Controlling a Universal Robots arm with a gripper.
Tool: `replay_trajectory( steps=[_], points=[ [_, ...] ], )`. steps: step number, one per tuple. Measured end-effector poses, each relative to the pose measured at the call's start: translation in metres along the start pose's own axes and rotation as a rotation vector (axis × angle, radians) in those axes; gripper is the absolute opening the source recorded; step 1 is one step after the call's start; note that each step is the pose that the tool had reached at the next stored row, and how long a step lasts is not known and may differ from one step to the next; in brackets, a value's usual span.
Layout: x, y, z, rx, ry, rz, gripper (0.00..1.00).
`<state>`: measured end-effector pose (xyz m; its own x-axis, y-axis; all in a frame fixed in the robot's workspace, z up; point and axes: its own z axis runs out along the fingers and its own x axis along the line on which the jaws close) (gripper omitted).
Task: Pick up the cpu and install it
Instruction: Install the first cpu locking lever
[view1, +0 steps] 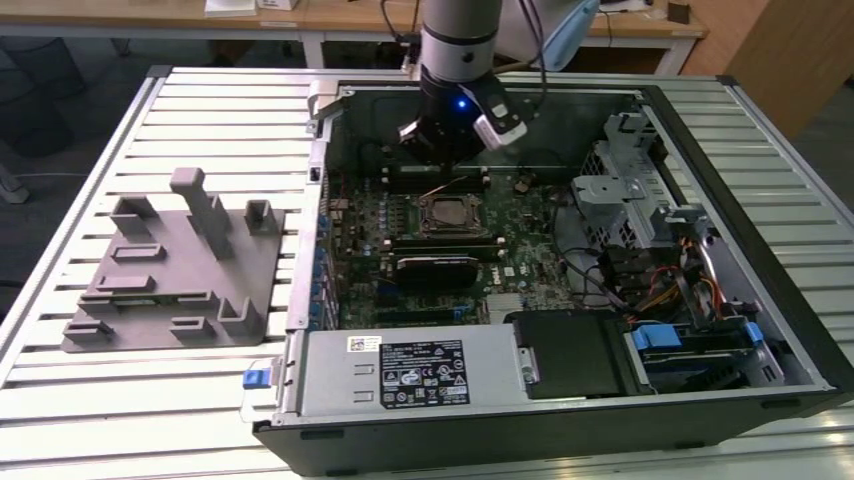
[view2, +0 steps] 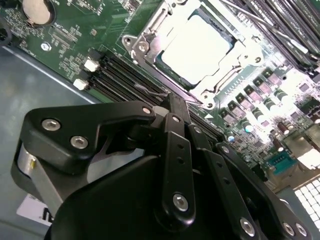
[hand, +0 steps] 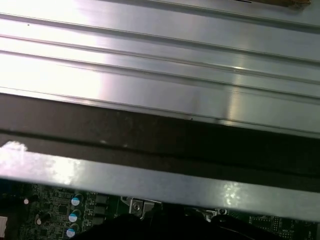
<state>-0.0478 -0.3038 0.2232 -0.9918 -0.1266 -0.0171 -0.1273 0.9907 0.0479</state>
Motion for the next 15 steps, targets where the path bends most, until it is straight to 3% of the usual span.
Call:
replay_trajectory(
  steps=[15],
  points=[
    [-0.0117,-0.0004,0.0086,0.0033,0.0005,0.001,0.11]
  ],
)
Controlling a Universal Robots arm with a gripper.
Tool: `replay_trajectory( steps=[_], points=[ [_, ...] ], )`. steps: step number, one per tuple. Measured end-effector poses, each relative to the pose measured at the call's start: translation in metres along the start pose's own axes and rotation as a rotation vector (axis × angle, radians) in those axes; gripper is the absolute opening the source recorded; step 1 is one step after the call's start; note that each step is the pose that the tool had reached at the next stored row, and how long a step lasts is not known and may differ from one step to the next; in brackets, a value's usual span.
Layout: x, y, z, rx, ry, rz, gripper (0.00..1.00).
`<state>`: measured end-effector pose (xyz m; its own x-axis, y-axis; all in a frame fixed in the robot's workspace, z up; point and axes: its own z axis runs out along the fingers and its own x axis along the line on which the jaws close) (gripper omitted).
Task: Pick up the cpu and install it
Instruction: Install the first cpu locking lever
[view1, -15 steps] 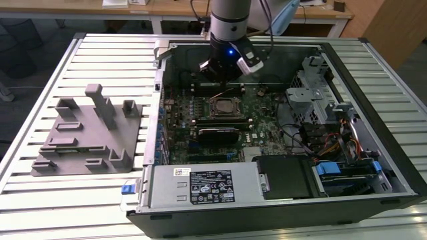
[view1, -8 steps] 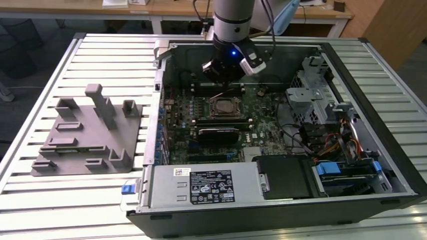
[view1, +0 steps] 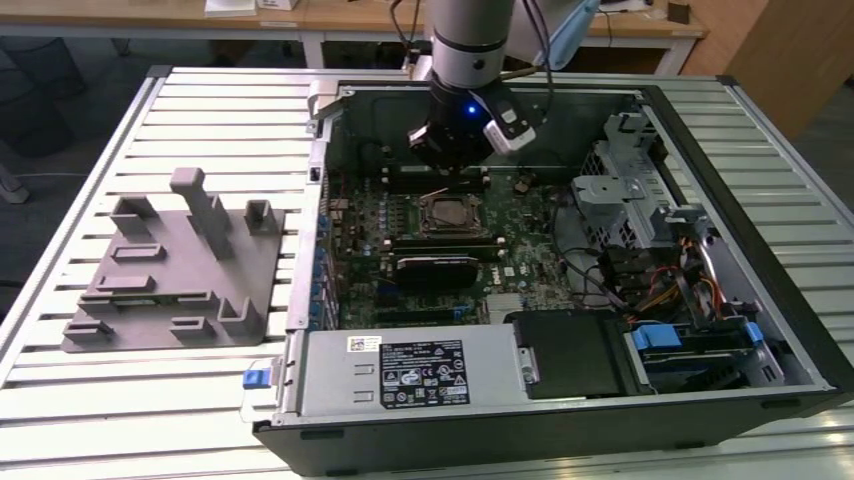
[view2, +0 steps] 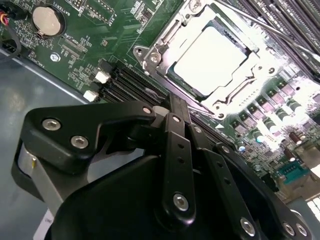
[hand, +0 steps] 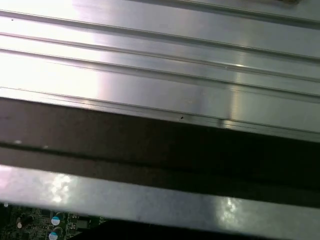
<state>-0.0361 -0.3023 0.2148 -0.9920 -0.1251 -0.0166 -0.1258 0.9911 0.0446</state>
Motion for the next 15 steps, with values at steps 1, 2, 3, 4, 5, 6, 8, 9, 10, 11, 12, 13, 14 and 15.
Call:
replay_trajectory(
  steps=[1,2,3,4,5,6,8,9,10,11,12,13,14,15],
  points=[
    [-0.0007,0.0001,0.0008,0.0005,0.0,0.0,0.11],
    [-0.0012,0.0002,0.0016,0.0008,0.0001,0.0,0.11],
    [-0.0018,0.0002,0.0027,0.0012,0.0001,0.0,0.11],
    [-0.0025,0.0002,0.0037,0.0014,0.0001,0.0,0.11],
    [-0.0033,0.0002,0.0047,0.0017,0.0002,0.0,0.11],
    [-0.0041,0.0,0.0059,0.0017,0.0002,0.0,0.11],
    [-0.0056,-0.0002,0.008,0.0019,0.0003,0.0,0.11],
    [-0.0064,-0.0003,0.0091,0.0019,0.0003,0.0,0.11],
    [-0.0071,-0.0005,0.0104,0.002,0.0003,0.0,0.11],
    [-0.0077,-0.0006,0.0115,0.002,0.0004,0.0,0.11],
    [-0.0083,-0.0007,0.0127,0.0023,0.0004,0.0,0.11],
    [-0.0088,-0.0008,0.0139,0.0023,0.0004,0.0,0.11],
    [-0.0092,-0.001,0.0149,0.0024,0.0004,0.0,0.11],
    [-0.0096,-0.001,0.0156,0.0024,0.0004,0.0,0.11]
  ],
)
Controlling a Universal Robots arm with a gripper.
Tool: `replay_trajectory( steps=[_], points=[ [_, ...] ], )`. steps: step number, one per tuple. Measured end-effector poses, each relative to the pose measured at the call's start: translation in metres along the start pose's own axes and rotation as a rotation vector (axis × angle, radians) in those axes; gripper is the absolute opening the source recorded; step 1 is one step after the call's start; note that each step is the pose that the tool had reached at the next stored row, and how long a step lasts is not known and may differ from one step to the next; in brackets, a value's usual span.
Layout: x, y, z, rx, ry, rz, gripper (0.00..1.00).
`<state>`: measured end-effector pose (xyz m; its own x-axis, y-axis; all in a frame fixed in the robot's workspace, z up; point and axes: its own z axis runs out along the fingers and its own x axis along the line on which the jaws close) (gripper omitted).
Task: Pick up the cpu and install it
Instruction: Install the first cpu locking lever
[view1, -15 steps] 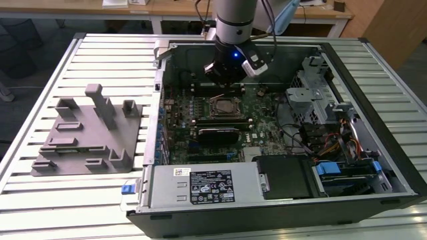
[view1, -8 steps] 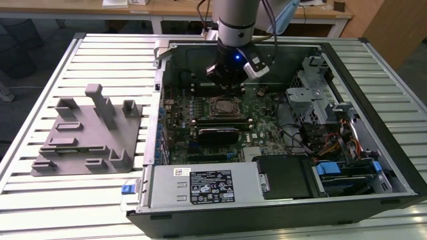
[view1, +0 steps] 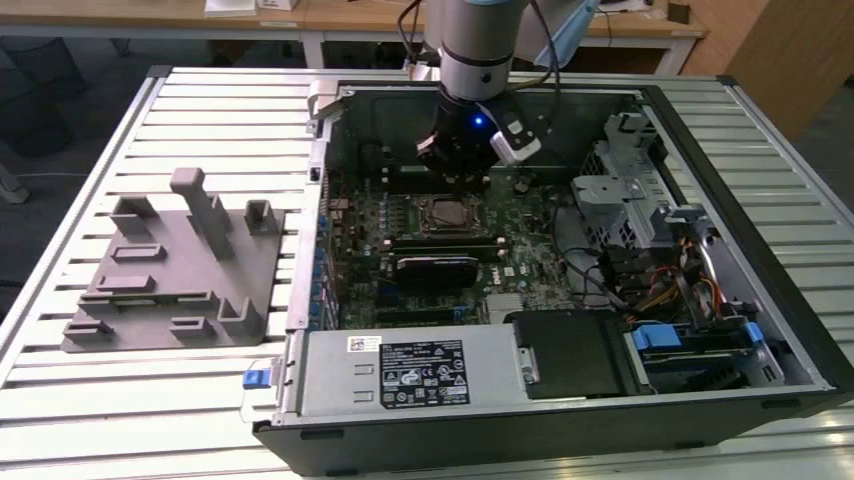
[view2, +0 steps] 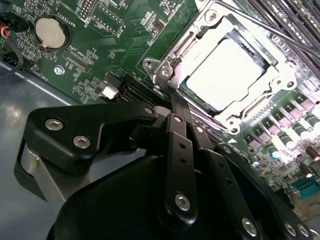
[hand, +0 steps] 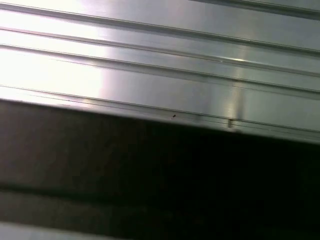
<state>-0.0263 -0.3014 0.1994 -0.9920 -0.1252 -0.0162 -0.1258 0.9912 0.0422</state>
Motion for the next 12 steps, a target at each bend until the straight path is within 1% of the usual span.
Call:
replay_trajectory(
  steps=[4,9,10,11,12],
  points=[
    [-0.0002,-0.0001,0.0003,0.0002,0.0,0.0,0.11],
    [-0.0004,0.0001,-0.0031,0.0009,0.0,0.0,0.11],
    [-0.0005,0.0002,-0.003,0.0024,0.0,0.0,0.11],
    [-0.0007,0.0001,-0.0031,0.0072,0.0008,0.0,0.11],
    [-0.001,0.0,-0.0029,0.0157,0.0019,0.0,0.11]
  ],
)
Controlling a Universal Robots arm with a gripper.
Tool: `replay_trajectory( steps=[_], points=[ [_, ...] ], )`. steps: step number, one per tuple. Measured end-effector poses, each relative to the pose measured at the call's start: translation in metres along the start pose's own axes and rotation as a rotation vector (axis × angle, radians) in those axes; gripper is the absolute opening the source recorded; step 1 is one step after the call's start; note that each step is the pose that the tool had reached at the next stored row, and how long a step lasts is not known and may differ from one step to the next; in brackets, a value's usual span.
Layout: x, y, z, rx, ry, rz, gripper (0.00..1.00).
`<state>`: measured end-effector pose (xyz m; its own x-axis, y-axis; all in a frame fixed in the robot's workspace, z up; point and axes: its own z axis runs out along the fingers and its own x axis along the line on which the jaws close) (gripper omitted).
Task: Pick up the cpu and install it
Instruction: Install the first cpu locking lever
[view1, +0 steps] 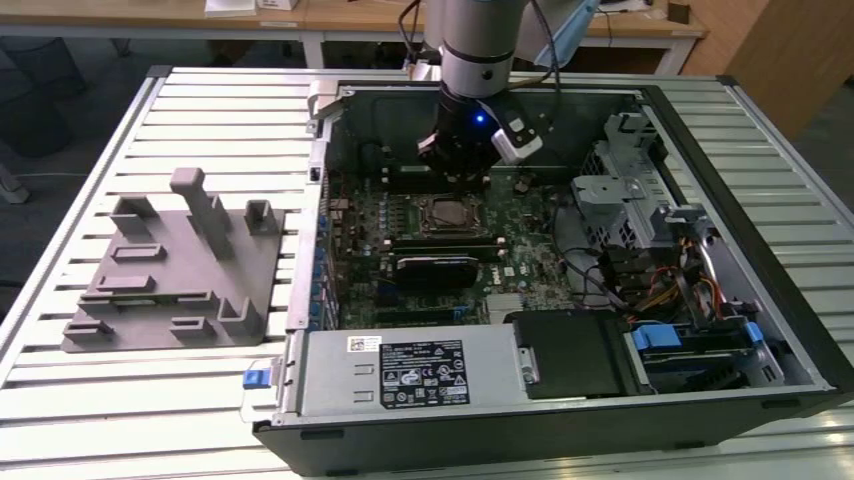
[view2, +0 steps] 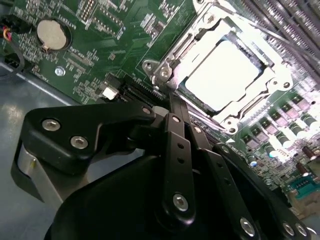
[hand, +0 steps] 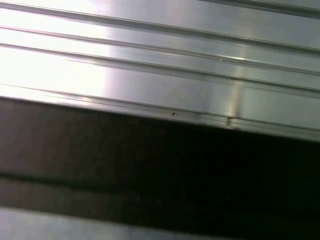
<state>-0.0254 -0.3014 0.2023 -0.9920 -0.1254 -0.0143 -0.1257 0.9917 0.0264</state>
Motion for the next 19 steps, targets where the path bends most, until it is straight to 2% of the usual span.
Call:
replay_trajectory(
  steps=[3,5,10,13,19],
  points=[
    [-0.0008,-0.0001,0.0015,0.0223,0.0029,0.0,0.11],
    [-0.0015,-0.0003,0.0031,0.0302,0.0039,0.0,0.11],
    [-0.0025,-0.0005,0.005,0.0332,0.0047,0.0,0.11],
    [-0.0027,-0.0003,0.0053,0.0258,0.0035,0.0,0.11],
    [-0.0027,-0.0002,0.0055,-0.0127,-0.0017,0.0,0.11]
  ],
)
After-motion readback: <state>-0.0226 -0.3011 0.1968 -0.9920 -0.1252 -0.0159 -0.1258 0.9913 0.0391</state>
